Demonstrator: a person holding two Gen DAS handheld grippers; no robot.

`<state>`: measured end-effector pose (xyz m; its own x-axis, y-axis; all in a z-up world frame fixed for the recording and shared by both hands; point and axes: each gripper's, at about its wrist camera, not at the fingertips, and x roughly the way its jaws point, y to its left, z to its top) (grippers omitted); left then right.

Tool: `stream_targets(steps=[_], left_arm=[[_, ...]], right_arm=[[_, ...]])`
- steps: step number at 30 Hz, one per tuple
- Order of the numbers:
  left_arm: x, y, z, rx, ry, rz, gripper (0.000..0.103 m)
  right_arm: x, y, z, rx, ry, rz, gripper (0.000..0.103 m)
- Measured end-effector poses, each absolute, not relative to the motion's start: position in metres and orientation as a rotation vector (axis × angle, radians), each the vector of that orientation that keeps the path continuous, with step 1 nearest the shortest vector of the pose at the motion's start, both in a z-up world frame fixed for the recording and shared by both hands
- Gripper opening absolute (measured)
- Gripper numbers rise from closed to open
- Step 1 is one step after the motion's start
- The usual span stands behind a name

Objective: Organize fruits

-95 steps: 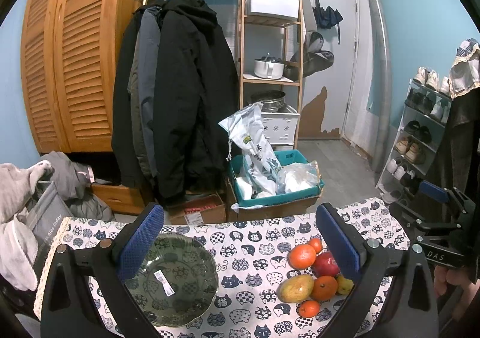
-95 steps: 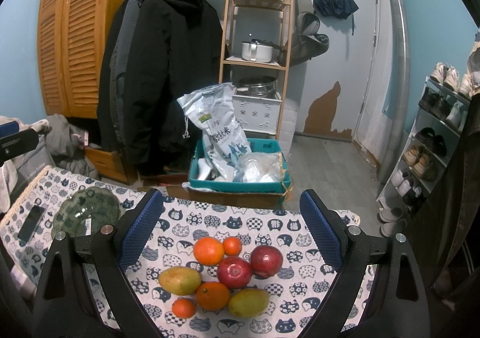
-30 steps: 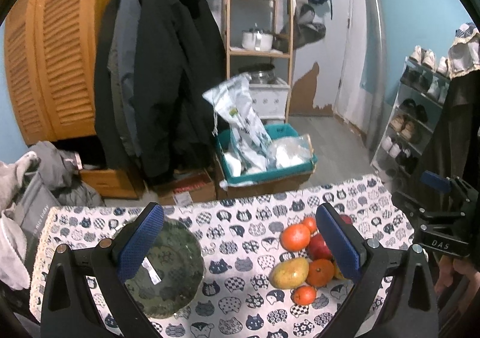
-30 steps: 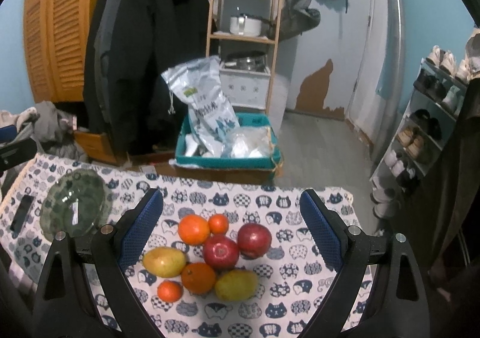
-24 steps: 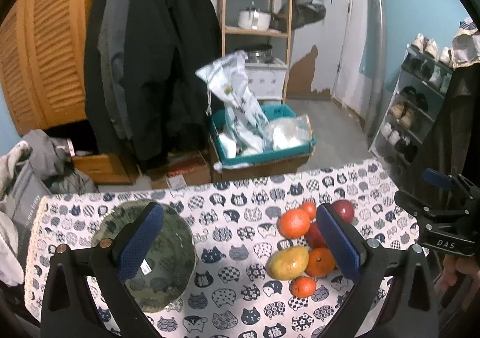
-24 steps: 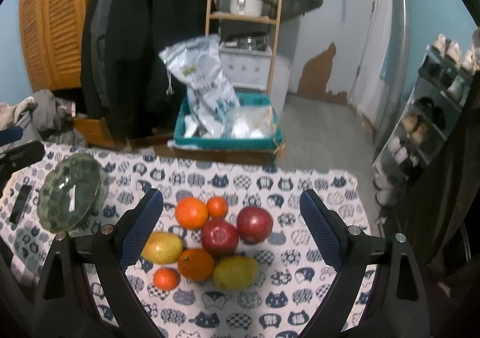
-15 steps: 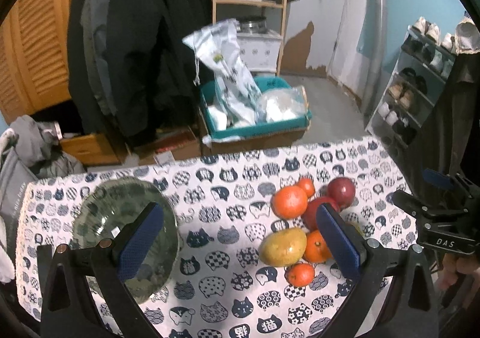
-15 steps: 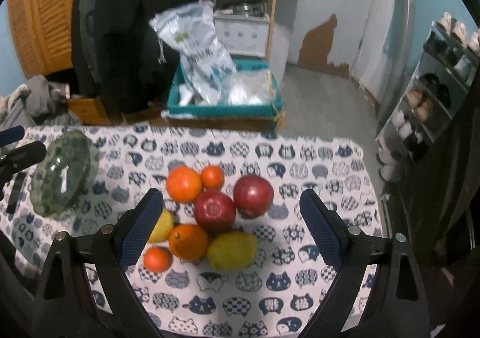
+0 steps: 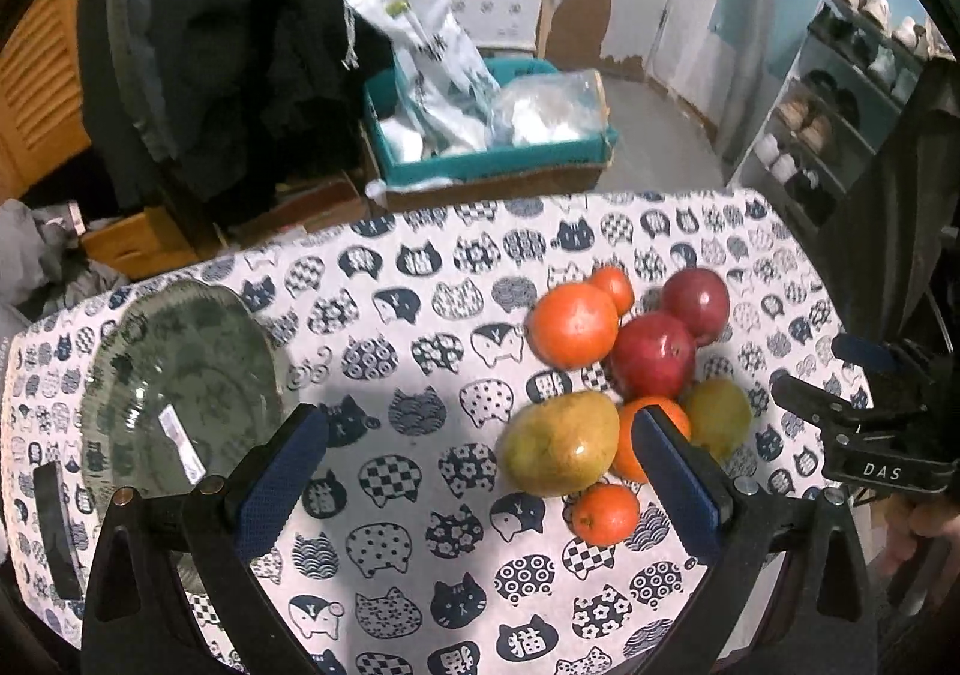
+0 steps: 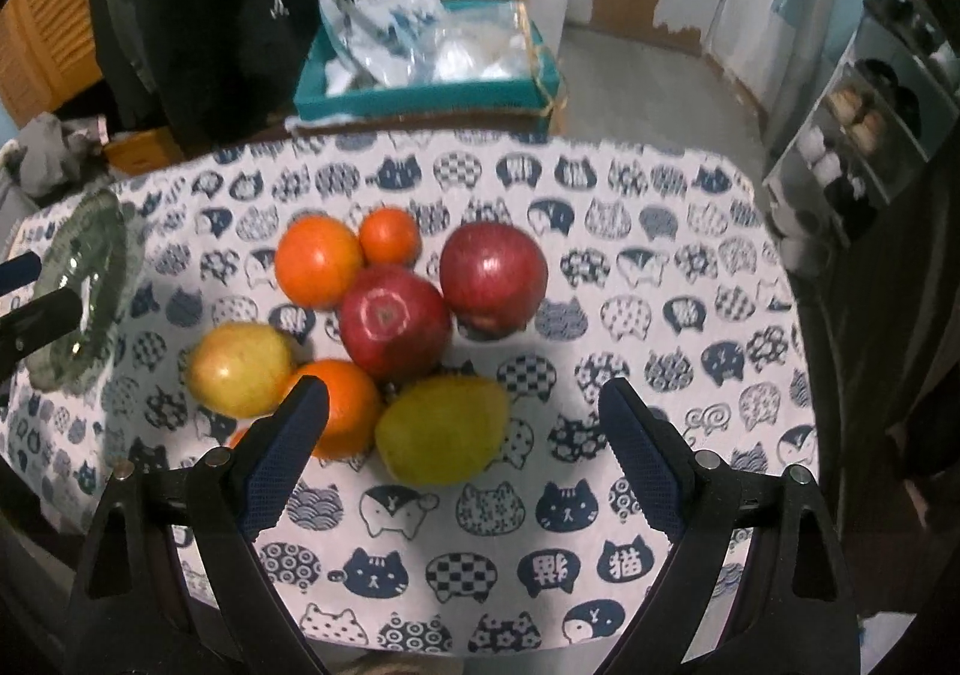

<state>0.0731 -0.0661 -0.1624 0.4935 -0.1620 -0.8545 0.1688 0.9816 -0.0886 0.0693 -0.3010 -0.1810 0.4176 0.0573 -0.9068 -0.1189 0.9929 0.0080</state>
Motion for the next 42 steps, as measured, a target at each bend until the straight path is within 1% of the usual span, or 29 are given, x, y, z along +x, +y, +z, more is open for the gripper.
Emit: stream_targets(steps=[12, 21, 22, 24, 25, 27, 32, 34, 35, 40, 42], left_arm=[[0.087, -0.086, -0.213, 0.063, 1.134, -0.249, 0.102], [0.095, -0.098, -0.231, 0.052, 1.180, -0.284, 0.102], [0.095, -0.099, -0.233, 0.053, 1.183, -0.287, 0.102], [0.096, -0.100, -0.237, 0.053, 1.192, -0.298, 0.102], [0.096, -0.102, -0.239, 0.053, 1.197, -0.301, 0.102], [0.097, -0.104, -0.243, 0.050, 1.207, -0.309, 0.102], [0.098, -0.110, -0.250, 0.043, 1.223, -0.348, 0.101], [0.098, -0.113, -0.253, 0.052, 1.233, -0.359, 0.097], [0.098, -0.114, -0.255, 0.054, 1.240, -0.367, 0.096], [0.098, -0.118, -0.263, 0.080, 1.255, -0.386, 0.095], [0.099, -0.119, -0.267, 0.085, 1.263, -0.395, 0.092]], right_arm=[[0.083, -0.311, -0.235, -0.007, 1.287, 0.111, 0.090], [0.088, -0.310, -0.256, 0.053, 1.341, 0.161, 0.090], [0.088, -0.309, -0.260, 0.060, 1.355, 0.169, 0.089], [0.088, -0.307, -0.268, 0.066, 1.378, 0.191, 0.082], [0.088, -0.308, -0.269, 0.073, 1.371, 0.194, 0.082], [0.089, -0.308, -0.266, 0.094, 1.367, 0.214, 0.075], [0.087, -0.304, -0.263, 0.026, 1.339, 0.197, 0.075], [0.088, -0.306, -0.262, -0.015, 1.319, 0.157, 0.074], [0.089, -0.310, -0.261, -0.035, 1.307, 0.127, 0.074], [0.092, -0.326, -0.261, -0.007, 1.298, 0.075, 0.075], [0.092, -0.327, -0.262, 0.001, 1.307, 0.070, 0.077]])
